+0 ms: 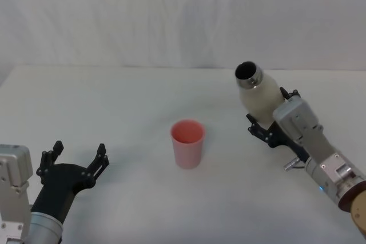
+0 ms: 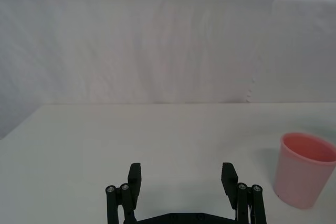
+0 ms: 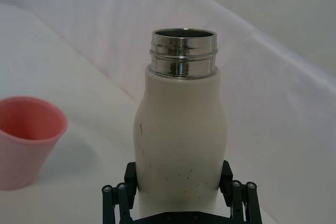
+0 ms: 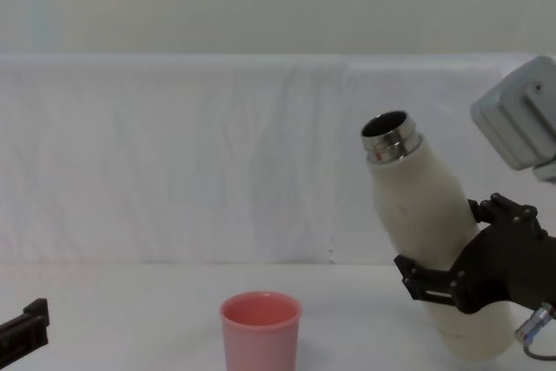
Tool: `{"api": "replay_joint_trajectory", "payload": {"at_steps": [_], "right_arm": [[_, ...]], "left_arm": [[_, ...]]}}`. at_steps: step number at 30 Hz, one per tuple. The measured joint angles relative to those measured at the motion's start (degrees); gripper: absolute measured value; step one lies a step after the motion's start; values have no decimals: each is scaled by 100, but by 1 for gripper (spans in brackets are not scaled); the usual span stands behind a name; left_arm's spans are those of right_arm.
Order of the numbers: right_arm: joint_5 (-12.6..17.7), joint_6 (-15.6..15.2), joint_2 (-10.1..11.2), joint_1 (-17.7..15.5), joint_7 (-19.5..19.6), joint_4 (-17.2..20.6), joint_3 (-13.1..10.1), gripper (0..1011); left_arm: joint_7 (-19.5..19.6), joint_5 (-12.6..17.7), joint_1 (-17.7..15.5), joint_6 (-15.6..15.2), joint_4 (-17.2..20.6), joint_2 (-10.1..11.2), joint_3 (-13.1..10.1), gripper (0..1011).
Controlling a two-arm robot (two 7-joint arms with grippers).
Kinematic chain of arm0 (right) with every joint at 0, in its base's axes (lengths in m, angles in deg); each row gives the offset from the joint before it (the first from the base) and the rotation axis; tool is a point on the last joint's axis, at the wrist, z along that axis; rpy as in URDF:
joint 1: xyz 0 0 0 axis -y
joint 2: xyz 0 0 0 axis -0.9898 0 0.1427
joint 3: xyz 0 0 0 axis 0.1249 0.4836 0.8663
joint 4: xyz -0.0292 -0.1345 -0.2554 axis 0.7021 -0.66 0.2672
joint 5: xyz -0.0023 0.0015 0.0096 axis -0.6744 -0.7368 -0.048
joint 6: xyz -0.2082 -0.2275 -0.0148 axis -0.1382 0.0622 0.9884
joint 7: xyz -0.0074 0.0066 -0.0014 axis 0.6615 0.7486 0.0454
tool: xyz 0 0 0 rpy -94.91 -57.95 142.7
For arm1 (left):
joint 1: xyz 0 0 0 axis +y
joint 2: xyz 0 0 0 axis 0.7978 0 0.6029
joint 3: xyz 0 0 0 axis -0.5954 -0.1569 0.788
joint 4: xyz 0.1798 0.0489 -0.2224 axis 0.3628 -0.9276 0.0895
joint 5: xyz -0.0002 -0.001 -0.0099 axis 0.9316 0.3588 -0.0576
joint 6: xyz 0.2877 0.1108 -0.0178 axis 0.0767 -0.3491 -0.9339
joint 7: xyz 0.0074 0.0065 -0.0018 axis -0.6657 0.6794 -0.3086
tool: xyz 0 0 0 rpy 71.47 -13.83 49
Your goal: Grasp the thermos with one hand and pour water into the cup lid.
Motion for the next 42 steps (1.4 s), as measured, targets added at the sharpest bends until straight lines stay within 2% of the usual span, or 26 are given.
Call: {"api": "replay_joint_trajectory", "payload": {"at_steps": [17,29,42], "right_arm": [[-675,80,65,100,22,-145,191,950],[-1256,7,9,254,139,-295,439,950],[-1713,-51,11,383,205,-441,614,950]], "left_arm": [[0,0,0,0,0,0,0,1001],[0,0,0,0,0,0,0,1001],[0,1,0,0,0,0,0,1001]]}}
